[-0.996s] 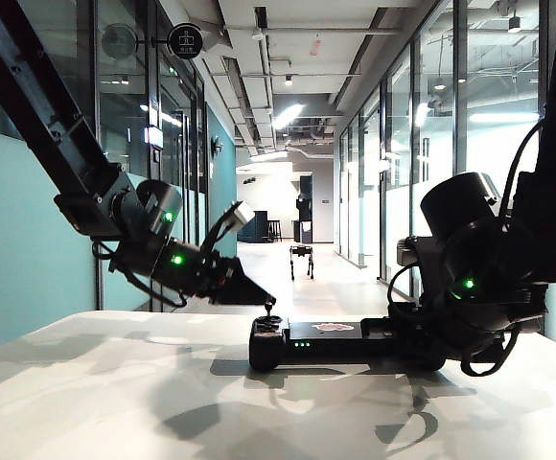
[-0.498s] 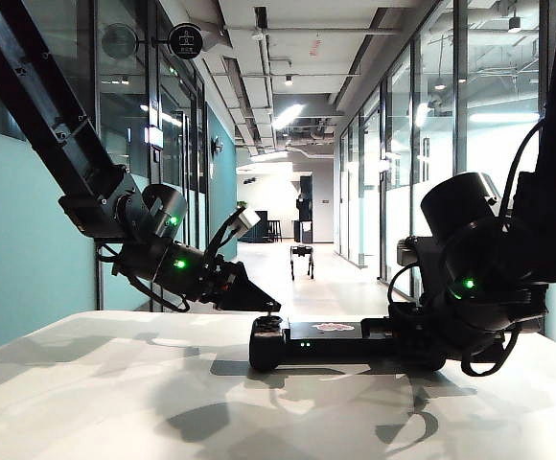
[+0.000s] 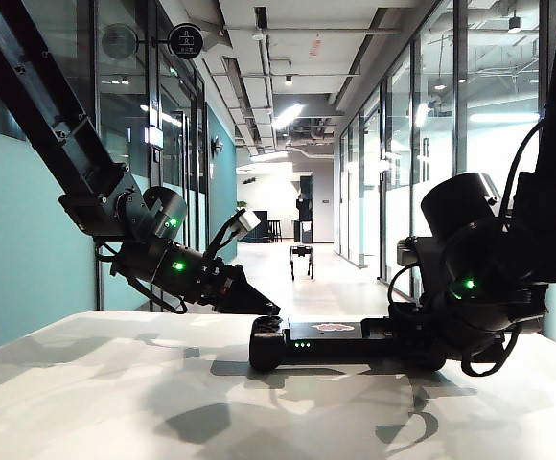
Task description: Push the left joystick on the remote control sitting on the white table backward to make the robot dog back up in a straight line until it returns close to you.
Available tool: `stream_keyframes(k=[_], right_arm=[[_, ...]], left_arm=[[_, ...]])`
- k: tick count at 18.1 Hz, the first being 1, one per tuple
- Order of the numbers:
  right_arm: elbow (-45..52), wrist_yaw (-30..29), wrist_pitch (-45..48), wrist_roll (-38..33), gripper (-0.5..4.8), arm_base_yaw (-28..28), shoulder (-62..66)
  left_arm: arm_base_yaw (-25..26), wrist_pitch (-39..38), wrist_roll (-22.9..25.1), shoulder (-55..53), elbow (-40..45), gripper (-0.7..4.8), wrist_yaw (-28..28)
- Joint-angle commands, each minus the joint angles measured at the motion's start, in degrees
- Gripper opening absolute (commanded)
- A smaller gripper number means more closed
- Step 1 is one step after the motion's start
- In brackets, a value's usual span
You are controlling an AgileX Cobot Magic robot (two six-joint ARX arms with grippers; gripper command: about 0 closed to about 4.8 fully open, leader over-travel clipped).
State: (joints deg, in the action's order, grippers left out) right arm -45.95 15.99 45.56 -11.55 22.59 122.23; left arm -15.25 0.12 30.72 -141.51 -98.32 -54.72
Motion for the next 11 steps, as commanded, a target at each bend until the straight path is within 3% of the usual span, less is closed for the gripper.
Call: stream_keyframes(k=[1,11], right_arm=[[-0.26,0.59,1.81,-0.50,1.44,-0.02,-0.31],[-0.26,0.59,1.81,-0.50,1.44,-0.02,-0.31]], left_arm=[[-0.04,-1.77,0.81,0.13,0.00,-0.07,-0.61],[-0.02,-2.95,2.32,0.20,-0.02,-0.06,-1.92]])
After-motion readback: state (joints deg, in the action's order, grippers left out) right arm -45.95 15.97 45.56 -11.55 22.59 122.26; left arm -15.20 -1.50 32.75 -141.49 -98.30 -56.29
